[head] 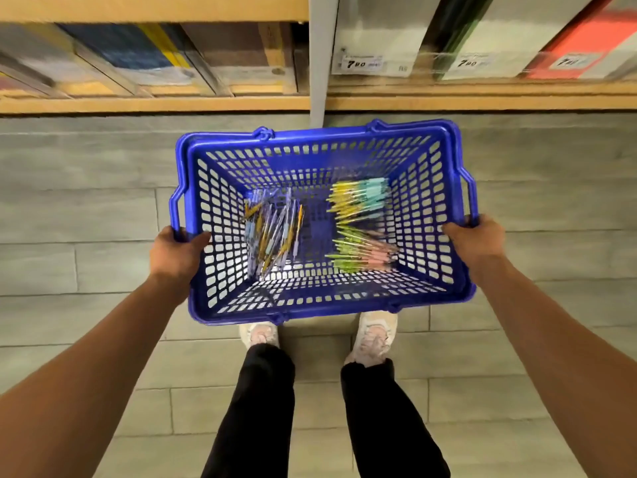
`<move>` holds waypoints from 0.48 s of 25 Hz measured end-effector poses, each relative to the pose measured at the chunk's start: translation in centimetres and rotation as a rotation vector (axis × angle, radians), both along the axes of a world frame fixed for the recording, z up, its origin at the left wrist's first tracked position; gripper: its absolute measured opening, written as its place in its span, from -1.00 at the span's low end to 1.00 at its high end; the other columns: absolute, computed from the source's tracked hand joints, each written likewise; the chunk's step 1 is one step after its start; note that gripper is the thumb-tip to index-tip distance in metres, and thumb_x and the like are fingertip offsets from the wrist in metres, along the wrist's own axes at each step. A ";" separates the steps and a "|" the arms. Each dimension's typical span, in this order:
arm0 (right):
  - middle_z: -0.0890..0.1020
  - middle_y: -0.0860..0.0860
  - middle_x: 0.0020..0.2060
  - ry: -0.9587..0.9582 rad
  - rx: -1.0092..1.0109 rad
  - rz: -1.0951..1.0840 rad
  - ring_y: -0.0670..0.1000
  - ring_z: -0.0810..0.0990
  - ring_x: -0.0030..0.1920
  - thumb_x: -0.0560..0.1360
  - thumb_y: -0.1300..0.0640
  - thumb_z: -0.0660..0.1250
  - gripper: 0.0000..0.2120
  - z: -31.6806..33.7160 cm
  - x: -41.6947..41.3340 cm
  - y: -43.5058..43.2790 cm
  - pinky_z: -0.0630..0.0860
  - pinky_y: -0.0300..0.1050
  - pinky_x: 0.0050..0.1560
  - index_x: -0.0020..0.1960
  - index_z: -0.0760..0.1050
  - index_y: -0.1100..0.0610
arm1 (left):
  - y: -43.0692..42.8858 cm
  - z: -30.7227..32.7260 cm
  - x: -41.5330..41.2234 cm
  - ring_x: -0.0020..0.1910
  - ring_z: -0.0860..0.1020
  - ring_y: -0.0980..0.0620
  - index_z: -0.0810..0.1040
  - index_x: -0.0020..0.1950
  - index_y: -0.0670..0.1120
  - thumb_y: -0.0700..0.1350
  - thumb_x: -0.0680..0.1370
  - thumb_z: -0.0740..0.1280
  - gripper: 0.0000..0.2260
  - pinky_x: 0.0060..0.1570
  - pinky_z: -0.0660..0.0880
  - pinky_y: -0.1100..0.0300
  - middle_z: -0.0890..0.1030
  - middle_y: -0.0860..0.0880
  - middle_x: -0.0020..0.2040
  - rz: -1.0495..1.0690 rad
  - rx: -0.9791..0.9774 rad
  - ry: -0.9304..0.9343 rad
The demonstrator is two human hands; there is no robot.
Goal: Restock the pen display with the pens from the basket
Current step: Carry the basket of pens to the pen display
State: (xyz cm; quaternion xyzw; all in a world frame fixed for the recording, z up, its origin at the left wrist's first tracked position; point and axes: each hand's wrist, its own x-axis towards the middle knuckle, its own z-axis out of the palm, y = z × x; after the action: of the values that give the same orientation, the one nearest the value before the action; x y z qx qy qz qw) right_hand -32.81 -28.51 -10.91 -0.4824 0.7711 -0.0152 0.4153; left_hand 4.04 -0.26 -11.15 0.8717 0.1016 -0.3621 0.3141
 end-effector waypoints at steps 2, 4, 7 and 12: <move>0.63 -0.07 -0.23 -0.007 0.012 0.045 -0.02 0.64 -0.24 0.43 0.12 0.48 -0.82 4.1 -0.1 0.2 0.54 -0.17 -0.29 -0.09 0.48 0.03 | 0.4 4.5 0.0 -0.17 0.63 -0.13 0.45 -0.12 -0.03 -0.14 0.51 0.50 -0.78 -0.05 0.63 -0.08 0.63 -0.12 -0.11 0.022 -0.034 0.007; 0.61 -0.08 -0.21 0.009 0.025 0.093 0.02 0.64 -0.19 0.43 0.07 0.48 -0.78 9.6 0.0 0.4 0.58 -0.08 -0.18 -0.05 0.45 0.02 | 0.9 9.9 0.1 -0.18 0.61 -0.10 0.46 -0.13 -0.03 -0.14 0.52 0.51 -0.79 -0.09 0.62 -0.01 0.63 -0.09 -0.15 0.028 -0.060 -0.015; 0.65 -0.03 -0.15 -0.010 0.016 0.131 0.05 0.66 -0.15 0.43 0.02 0.48 -0.76 18.4 -0.2 1.2 0.62 0.01 -0.08 -0.01 0.44 -0.01 | 1.6 19.2 0.3 -0.28 0.65 -0.01 0.51 -0.13 -0.03 -0.12 0.51 0.52 -0.82 -0.34 0.57 0.21 0.67 -0.01 -0.20 0.041 -0.101 -0.044; 0.66 0.10 -0.11 -0.014 -0.044 0.143 0.10 0.64 -0.15 0.43 0.08 0.48 -0.77 33.9 0.8 4.3 0.62 -0.05 -0.07 0.00 0.50 0.13 | 3.5 34.3 1.3 -0.38 0.61 0.07 0.49 -0.18 -0.01 -0.20 0.50 0.51 -0.78 -0.20 0.56 0.13 0.64 -0.01 -0.25 0.044 -0.174 -0.046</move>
State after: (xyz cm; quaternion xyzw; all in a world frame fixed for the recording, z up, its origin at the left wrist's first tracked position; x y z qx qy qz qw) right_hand -32.03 -24.25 22.98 -0.5453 0.7312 -0.0059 0.4099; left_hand 5.34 3.22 23.15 0.8469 0.0814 -0.3423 0.3987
